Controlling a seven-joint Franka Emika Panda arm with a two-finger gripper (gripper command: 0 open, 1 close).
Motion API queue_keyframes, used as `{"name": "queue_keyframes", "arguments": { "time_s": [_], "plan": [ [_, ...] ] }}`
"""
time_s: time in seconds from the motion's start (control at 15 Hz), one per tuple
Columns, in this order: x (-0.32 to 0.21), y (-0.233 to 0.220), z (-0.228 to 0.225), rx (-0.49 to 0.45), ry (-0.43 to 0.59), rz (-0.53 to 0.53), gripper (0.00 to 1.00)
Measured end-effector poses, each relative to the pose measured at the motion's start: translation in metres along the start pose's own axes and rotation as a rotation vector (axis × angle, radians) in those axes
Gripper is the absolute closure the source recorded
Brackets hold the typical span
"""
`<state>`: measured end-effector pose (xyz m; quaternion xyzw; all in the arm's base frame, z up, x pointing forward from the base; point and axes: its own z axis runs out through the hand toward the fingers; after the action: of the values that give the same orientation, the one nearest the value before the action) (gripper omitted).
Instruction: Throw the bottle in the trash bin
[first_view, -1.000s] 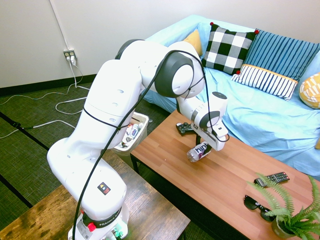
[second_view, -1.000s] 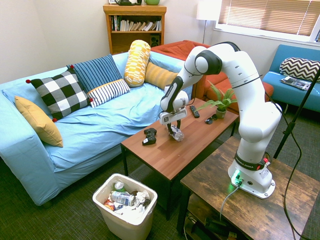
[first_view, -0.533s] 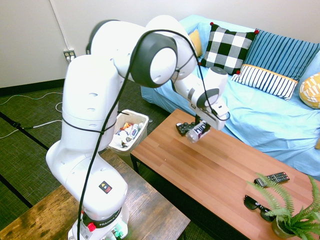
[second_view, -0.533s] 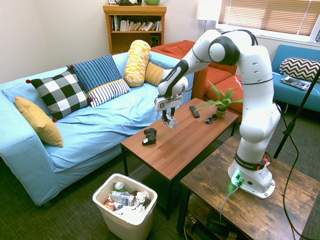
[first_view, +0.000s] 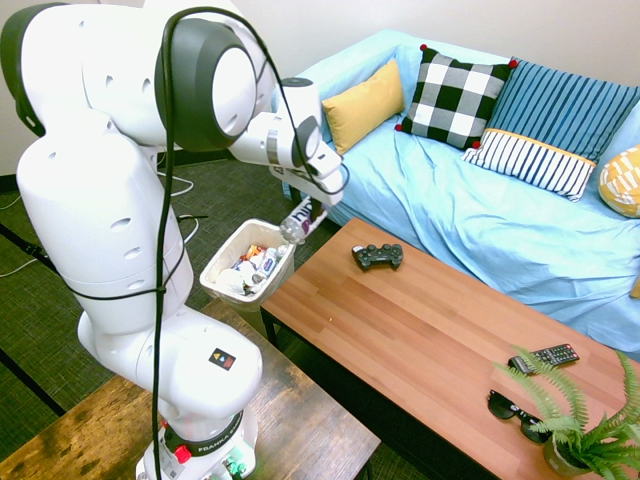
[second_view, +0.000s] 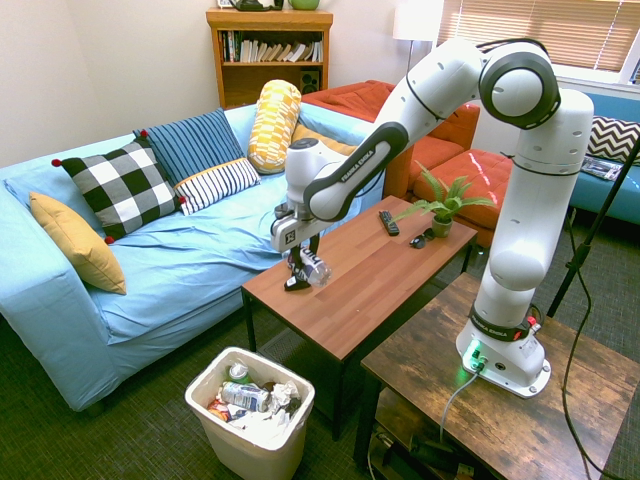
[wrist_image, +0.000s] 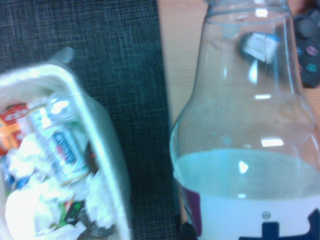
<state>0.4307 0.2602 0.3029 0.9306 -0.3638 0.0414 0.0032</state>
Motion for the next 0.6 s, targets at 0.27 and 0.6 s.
{"name": "queue_keyframes", "arguments": {
  "time_s": [0.27,0.6],
  "plan": [
    [-0.094,-0.054,0.044,-0.041,0.031,-0.052,1.0],
    [-0.134,-0.095,0.134,-0.121,0.035,-0.069,0.0]
  ]
}}
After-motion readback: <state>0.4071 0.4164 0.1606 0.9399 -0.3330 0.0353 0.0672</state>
